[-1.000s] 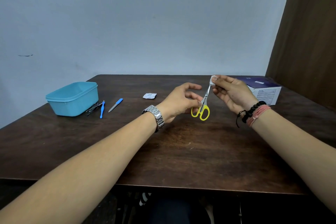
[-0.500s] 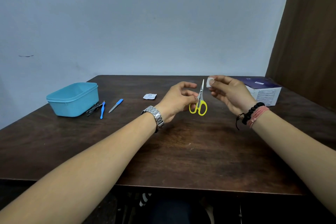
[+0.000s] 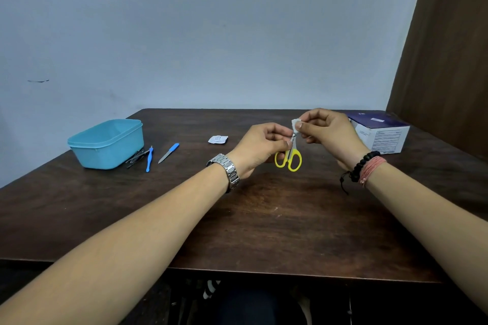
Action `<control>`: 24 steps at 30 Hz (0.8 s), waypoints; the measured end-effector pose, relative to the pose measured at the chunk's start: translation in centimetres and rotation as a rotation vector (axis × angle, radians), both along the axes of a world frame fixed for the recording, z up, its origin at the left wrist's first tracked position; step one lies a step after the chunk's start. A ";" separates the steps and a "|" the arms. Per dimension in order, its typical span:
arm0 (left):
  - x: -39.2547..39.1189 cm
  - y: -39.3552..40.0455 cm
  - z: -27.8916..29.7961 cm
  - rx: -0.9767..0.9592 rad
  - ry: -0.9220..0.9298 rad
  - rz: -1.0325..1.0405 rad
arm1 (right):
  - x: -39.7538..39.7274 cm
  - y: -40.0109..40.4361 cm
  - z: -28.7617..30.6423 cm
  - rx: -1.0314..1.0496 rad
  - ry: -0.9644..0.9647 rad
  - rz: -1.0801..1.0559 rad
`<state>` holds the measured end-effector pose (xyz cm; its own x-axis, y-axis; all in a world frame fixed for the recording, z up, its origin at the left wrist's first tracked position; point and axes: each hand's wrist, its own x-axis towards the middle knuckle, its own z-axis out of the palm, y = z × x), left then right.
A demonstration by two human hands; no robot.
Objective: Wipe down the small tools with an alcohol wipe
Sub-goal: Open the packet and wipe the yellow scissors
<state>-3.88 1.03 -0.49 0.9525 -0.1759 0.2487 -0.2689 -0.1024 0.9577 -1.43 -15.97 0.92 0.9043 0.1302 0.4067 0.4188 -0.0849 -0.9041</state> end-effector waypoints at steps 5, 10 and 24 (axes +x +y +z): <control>-0.1 0.1 0.1 0.015 0.027 -0.008 | 0.3 0.2 -0.2 0.014 -0.019 -0.042; -0.1 0.2 0.0 -0.007 0.029 -0.005 | 0.0 0.2 -0.2 -0.068 -0.051 0.010; 0.0 0.8 0.4 -0.203 0.041 0.090 | -0.9 0.6 -0.2 -0.486 -0.379 0.003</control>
<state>-3.92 1.80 -0.12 0.9722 -0.0397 0.2307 -0.2275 0.0718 0.9711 -2.37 -15.38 0.73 0.7073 0.3839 0.5935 0.7048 -0.4477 -0.5503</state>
